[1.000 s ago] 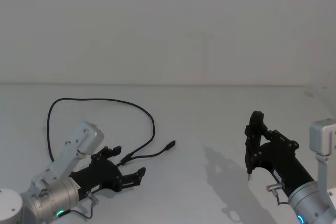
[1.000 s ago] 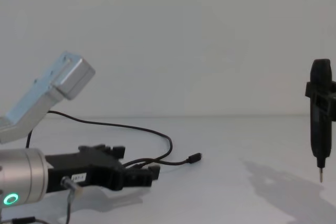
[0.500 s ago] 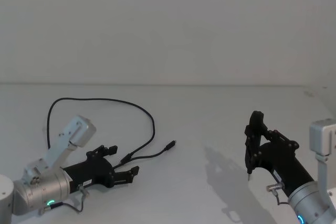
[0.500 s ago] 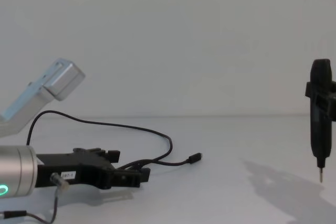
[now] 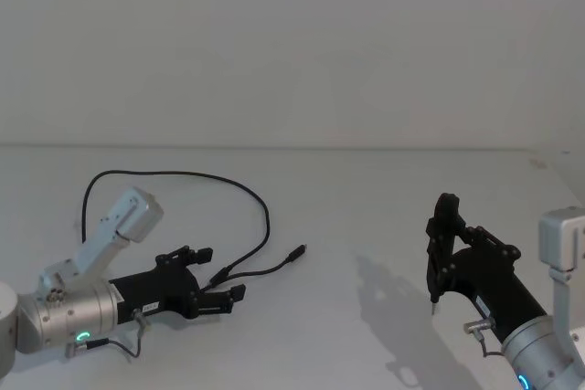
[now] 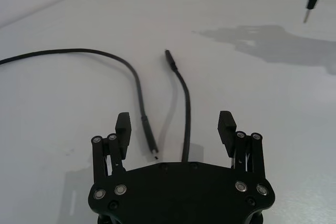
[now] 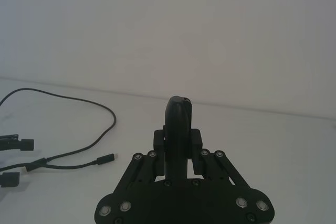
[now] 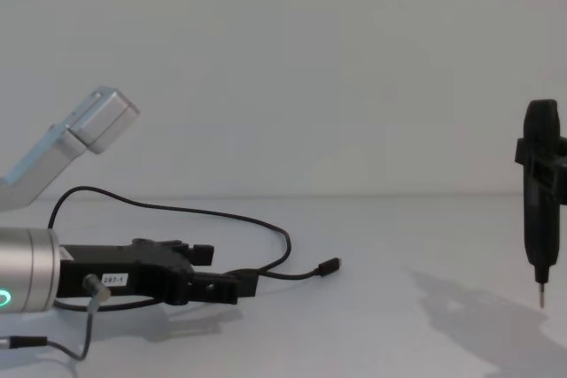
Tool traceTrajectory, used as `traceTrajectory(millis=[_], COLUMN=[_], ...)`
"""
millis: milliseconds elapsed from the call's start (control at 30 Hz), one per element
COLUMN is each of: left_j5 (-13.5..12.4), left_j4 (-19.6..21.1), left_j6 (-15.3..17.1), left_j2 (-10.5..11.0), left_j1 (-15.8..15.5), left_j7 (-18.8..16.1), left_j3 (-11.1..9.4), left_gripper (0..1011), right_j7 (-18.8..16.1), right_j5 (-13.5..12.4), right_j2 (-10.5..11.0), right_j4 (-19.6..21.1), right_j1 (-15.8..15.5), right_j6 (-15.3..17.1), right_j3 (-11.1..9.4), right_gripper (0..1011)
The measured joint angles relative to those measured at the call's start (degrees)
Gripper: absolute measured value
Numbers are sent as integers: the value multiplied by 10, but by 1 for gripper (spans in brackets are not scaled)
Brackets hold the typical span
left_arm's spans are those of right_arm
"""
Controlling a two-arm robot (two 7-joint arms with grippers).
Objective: Pick up the data cable with the one hand.
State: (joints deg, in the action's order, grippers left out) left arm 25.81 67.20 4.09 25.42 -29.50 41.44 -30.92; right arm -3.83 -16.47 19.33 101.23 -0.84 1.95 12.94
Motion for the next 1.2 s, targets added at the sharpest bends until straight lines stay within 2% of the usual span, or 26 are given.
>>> traceTrajectory(millis=[267,500,633,767,867,1133,1167,1200], left_j5=[12,17,20,21,22,24,24,24], left_j4=[-27,-43,-48,-53,-56,-59,-60,-60], left_j6=[10,19,22,25,26,28,28,29], left_j2=[-1,-1,-1,-1,0,0,0,0], left_j1=[-22,-35,-40,-44,-46,-49,-50,-50], left_j7=[48,75,85,93,97,104,105,105], left_j3=[-15,-25,-30,-33,-35,-37,-38,-38], left_gripper=[972,816,660,568,437,224,160,144], right_j7=[0,0,0,0,0,0,0,0], right_j5=[0,0,0,0,0,0,0,0], right_j2=[0,0,0,0,0,0,0,0], right_j4=[0,0,0,0,0,0,0,0], right_j1=[0,0,0,0,0,0,0,0], right_j6=[0,0,0,0,0,0,0,0], right_j3=[0,0,0,0,0,0,0,0], right_gripper=[279,279,279,279,279,279,279,279])
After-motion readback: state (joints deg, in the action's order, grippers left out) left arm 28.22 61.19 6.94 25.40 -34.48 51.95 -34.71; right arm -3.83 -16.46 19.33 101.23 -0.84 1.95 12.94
